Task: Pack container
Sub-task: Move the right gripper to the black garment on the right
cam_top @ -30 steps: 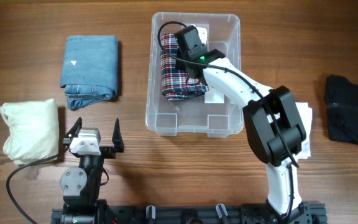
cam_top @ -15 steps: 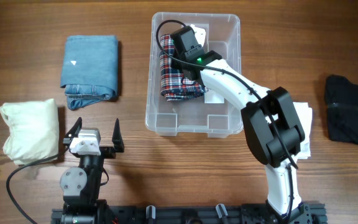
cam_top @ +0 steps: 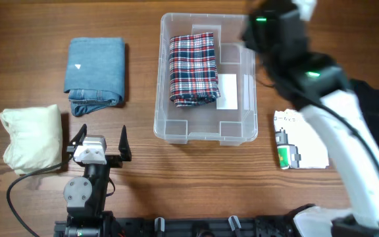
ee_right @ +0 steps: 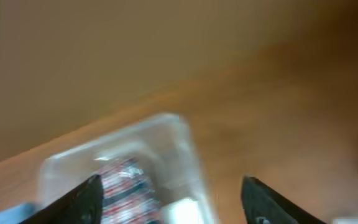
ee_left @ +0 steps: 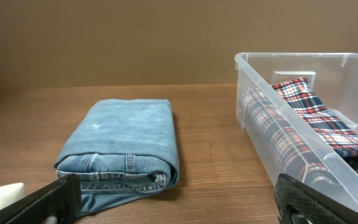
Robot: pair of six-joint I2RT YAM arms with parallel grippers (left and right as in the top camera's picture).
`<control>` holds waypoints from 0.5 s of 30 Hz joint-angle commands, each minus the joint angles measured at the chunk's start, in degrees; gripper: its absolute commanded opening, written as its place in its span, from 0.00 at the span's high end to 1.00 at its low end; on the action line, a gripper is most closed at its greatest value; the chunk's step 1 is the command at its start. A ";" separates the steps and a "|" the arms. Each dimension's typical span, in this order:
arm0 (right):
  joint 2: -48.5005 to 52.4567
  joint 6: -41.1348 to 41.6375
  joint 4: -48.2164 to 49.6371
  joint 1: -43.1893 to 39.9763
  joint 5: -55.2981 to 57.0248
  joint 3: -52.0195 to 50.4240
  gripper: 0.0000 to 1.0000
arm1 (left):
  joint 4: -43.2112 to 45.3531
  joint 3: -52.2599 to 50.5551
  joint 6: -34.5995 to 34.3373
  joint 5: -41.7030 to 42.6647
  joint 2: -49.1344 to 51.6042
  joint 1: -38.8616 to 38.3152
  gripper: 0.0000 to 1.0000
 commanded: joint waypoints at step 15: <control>-4.96 25.90 -7.91 -44.15 -6.12 -21.20 0.01 | -0.44 -0.20 0.81 -0.13 -0.15 0.46 0.00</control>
